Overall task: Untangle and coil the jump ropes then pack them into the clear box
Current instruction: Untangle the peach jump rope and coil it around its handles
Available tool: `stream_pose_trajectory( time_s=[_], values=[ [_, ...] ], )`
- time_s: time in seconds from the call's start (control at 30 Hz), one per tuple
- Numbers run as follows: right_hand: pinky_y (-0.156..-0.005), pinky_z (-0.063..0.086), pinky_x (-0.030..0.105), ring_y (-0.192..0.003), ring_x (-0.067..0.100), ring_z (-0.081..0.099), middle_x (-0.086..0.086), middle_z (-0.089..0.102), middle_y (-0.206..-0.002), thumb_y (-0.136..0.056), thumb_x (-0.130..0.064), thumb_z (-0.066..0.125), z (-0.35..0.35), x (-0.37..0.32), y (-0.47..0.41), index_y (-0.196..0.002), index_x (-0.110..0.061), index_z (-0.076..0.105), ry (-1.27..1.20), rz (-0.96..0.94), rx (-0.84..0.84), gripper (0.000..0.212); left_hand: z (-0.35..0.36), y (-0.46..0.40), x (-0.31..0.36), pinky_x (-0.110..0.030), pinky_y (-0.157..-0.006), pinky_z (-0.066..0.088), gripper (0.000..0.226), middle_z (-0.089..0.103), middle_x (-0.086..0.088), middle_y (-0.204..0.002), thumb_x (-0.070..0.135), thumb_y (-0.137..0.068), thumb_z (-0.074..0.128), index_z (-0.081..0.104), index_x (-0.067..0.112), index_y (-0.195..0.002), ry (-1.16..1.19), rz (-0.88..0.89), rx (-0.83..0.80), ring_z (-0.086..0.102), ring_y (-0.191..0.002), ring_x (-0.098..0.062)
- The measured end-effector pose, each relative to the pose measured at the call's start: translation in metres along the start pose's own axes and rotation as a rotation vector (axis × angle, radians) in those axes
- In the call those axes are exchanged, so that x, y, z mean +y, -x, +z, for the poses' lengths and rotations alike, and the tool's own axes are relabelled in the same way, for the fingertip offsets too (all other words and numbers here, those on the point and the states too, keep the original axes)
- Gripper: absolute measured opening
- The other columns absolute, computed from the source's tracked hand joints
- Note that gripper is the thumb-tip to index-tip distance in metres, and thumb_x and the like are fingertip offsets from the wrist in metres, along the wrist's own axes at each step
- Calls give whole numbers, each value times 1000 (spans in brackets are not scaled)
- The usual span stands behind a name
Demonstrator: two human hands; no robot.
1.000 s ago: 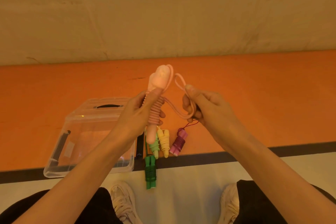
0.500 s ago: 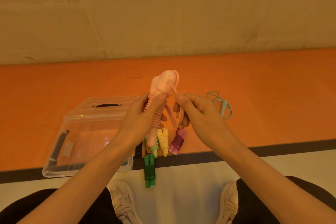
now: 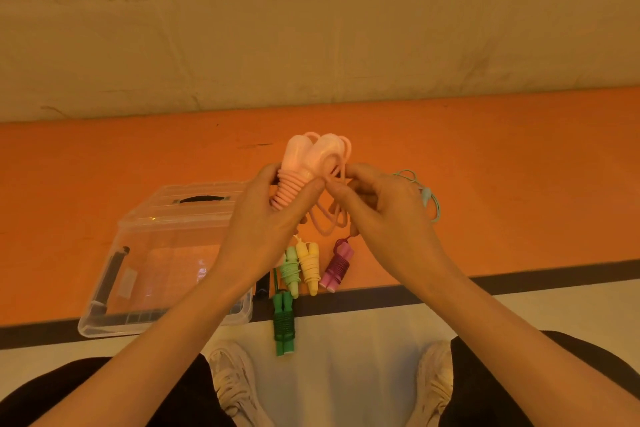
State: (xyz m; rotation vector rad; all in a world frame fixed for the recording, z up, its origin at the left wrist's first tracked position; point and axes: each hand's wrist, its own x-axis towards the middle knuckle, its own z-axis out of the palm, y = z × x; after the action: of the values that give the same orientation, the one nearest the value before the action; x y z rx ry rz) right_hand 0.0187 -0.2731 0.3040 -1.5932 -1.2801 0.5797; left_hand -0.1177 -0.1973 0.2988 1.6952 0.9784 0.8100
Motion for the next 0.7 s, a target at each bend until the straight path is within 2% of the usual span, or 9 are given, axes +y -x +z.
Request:
stream_pose_trajectory(
  time_s=[0.13, 0.23, 0.3, 0.37, 0.53, 0.6, 0.7],
  values=[
    [-43, 48, 31, -48, 12, 57, -2, 62, -61, -95, -22, 59, 0, -1, -3, -100, -16, 63, -172, 73, -12, 9, 2, 1, 2, -22, -56, 53, 49, 67, 0, -82, 51, -77, 56, 61, 18, -112, 45, -54, -43, 65, -63, -6],
    [-40, 48, 29, -40, 16, 53, 1, 57, -50, -94, -14, 59, -5, -3, -5, -100, -8, 58, -354, 159, -73, 8, 0, 0, 1, -23, -57, 54, 46, 66, -1, -83, 51, -78, 55, 61, 18, -109, 55, -71, -79, 65, -64, -7],
    [-39, 47, 28, -36, 17, 50, 4, 53, -48, -92, -10, 60, -9, -6, -6, -96, -5, 56, -450, 187, -100, 7, 1, 1, 2, -25, -57, 55, 45, 66, -1, -80, 49, -80, 54, 63, 12, -104, 104, -108, -124, 65, -64, -9],
    [-38, 47, 29, -34, 17, 47, 3, 52, -46, -91, -7, 60, -14, -8, -7, -95, -4, 56, -499, 205, -119, 7, 2, 3, 5, -21, -55, 53, 47, 66, -2, -74, 48, -81, 51, 65, 6, -100, 170, -145, -173, 63, -62, -9],
    [-40, 51, 29, -32, 15, 47, 5, 52, -45, -86, -10, 65, -21, -9, -10, -88, -5, 59, -525, 238, -68, 8, 3, 4, 9, -19, -55, 51, 48, 65, 1, -68, 48, -81, 49, 66, 7, -98, 274, -210, -250, 61, -61, -9],
    [-41, 52, 31, -33, 16, 49, 10, 53, -48, -85, -14, 67, -22, -7, -9, -87, -5, 60, -484, 240, -51, 12, 4, 3, 8, -20, -54, 52, 46, 65, 2, -67, 48, -81, 49, 65, 8, -99, 224, -181, -230, 62, -60, -8],
    [-42, 52, 33, -35, 19, 50, 14, 55, -54, -88, -9, 65, -23, -4, -7, -99, -6, 60, -395, 205, -71, 12, 5, 2, 4, -21, -55, 54, 48, 66, 1, -76, 50, -78, 52, 62, 12, -106, 109, -129, -178, 63, -61, -6]
  ],
)
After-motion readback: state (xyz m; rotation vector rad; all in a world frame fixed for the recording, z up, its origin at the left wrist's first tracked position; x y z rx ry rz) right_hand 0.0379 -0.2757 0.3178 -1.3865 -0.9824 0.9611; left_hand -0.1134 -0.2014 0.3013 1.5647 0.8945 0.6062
